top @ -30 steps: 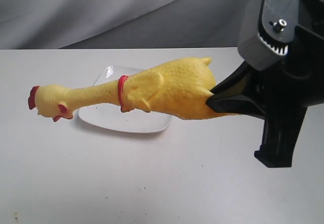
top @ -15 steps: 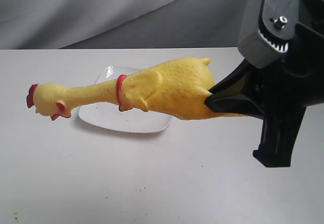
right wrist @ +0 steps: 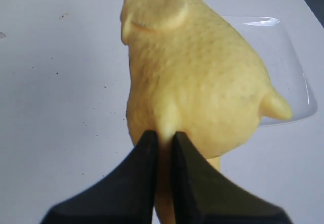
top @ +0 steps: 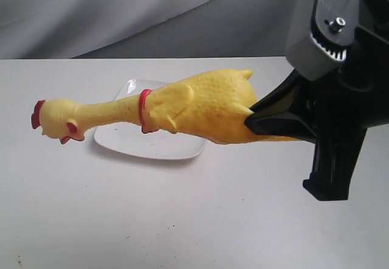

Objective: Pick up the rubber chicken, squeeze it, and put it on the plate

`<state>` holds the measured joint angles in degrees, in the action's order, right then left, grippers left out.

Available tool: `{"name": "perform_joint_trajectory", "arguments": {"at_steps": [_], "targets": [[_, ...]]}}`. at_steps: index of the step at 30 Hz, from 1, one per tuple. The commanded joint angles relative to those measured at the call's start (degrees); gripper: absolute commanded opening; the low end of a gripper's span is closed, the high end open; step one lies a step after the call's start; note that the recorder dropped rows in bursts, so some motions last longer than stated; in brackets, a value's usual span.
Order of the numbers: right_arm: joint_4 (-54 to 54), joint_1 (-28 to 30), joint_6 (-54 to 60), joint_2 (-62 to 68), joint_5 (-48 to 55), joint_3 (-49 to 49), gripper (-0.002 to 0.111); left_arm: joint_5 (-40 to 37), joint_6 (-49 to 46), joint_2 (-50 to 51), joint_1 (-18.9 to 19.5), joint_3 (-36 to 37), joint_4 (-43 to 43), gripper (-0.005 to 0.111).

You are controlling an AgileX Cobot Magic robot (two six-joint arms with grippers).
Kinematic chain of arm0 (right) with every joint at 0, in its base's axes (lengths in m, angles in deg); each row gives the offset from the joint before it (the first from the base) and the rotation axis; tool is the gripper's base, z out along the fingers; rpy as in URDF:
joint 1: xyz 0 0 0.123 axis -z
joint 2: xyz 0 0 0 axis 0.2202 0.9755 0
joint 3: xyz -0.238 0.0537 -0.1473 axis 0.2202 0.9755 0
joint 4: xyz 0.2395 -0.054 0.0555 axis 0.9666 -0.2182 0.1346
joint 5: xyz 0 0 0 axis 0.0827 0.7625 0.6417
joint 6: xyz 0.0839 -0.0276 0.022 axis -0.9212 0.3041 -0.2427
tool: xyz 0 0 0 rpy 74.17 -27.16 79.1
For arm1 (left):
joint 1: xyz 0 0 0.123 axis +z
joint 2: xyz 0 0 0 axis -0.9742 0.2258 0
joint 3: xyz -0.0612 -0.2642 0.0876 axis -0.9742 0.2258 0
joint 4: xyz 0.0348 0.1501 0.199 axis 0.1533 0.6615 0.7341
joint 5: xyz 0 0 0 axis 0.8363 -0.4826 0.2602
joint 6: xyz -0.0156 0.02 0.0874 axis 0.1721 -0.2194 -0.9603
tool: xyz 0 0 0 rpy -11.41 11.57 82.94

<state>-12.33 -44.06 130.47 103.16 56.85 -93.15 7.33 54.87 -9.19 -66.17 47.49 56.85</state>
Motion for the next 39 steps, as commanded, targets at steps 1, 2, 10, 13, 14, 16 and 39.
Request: {"name": "perform_joint_trajectory", "arguments": {"at_steps": [1, 2, 10, 13, 14, 16, 39], "targets": [[1.8, -0.1, -0.1, -0.5, -0.8, 0.2, 0.0, -3.2, 10.0, 7.9, -0.1, -11.1, 28.2, 0.0], [1.8, -0.1, -0.1, -0.5, -0.8, 0.2, 0.0, -3.3, 11.0, 9.8, -0.7, -13.2, 33.1, 0.0], [2.6, -0.1, -0.1, -0.5, -0.8, 0.2, 0.0, 9.7, 32.7, 31.7, -6.6, -27.4, 65.1, 0.025], [2.6, -0.1, -0.1, -0.5, -0.7, 0.2, 0.0, 11.2, 36.2, 38.9, -9.8, -30.6, 65.6, 0.049], [2.6, -0.1, -0.1, -0.5, -0.7, 0.2, 0.0, 11.2, 37.2, 40.6, -10.6, -31.3, 65.6, 0.056], [2.6, -0.1, -0.1, -0.5, -0.7, 0.2, 0.0, 11.3, 39.1, 44.6, -12.6, -32.7, 65.6, 0.073], [6.1, -0.1, -0.1, -0.5, 0.9, 0.2, 0.0, -20.6, 20.5, 63.4, -39.2, -33.5, 60.7, 0.082]]}}
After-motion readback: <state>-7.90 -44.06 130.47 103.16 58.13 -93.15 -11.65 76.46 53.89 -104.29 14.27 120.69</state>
